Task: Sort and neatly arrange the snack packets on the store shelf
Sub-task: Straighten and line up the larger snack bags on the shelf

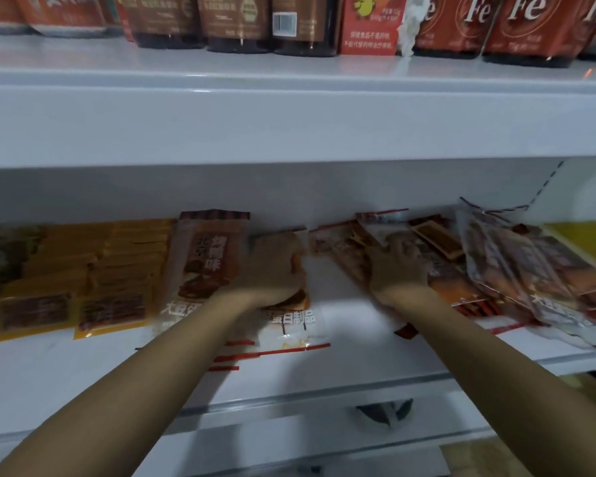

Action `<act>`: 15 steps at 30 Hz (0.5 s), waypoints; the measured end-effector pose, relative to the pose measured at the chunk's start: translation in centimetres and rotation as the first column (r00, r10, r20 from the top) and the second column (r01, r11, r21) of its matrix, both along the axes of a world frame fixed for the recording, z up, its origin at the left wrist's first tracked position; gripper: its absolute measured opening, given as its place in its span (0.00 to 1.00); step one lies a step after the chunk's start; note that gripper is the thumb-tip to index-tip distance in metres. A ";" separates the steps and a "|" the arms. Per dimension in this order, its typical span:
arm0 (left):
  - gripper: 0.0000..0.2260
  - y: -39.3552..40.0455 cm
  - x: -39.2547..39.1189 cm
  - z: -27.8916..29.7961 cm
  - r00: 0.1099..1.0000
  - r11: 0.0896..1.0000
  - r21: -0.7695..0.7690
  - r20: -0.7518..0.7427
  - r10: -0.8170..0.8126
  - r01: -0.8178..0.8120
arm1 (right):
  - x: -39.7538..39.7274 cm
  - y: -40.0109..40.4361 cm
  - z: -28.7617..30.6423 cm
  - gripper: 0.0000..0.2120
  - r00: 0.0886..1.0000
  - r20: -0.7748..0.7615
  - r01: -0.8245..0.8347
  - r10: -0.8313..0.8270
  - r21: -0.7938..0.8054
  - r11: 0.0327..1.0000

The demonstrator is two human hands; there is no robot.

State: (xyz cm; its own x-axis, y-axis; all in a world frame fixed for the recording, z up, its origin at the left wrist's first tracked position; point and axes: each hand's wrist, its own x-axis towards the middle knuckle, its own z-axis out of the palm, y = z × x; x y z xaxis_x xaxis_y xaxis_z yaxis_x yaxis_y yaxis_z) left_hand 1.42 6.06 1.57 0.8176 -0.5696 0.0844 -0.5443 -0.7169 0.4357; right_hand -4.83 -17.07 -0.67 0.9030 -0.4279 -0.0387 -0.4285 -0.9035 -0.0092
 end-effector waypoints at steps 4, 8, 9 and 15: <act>0.12 -7.0 -1.0 0.3 0.939 0.956 -0.293 -0.334 -0.081 -0.021 | 0.0 -2.8 0.3 0.29 0.990 0.138 -0.069 0.041 0.201 0.977; 0.08 -13.2 -2.3 -0.2 0.751 0.830 -0.458 -0.656 -0.075 -0.317 | -2.3 -7.3 1.1 0.32 0.980 0.188 0.024 -0.061 0.195 0.980; 0.07 -14.5 -2.5 -0.5 0.692 0.813 -0.457 -0.716 -0.096 -0.360 | -2.9 -7.9 1.2 0.30 0.987 0.151 0.027 -0.056 0.185 0.982; 0.12 -18.1 -3.3 -0.7 0.677 0.738 -0.455 -0.736 0.004 -0.499 | -2.9 -8.7 0.8 0.13 0.921 0.358 -0.301 0.154 0.402 0.865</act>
State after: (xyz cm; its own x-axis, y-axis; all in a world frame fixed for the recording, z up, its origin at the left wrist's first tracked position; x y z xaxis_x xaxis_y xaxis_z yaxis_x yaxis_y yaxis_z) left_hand -1.89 -12.01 0.83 0.8833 -0.3599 -0.3003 0.2247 -0.2370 0.9452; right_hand -7.75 -25.76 0.16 0.9700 -0.2124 0.1184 -0.1207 -0.8432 -0.5239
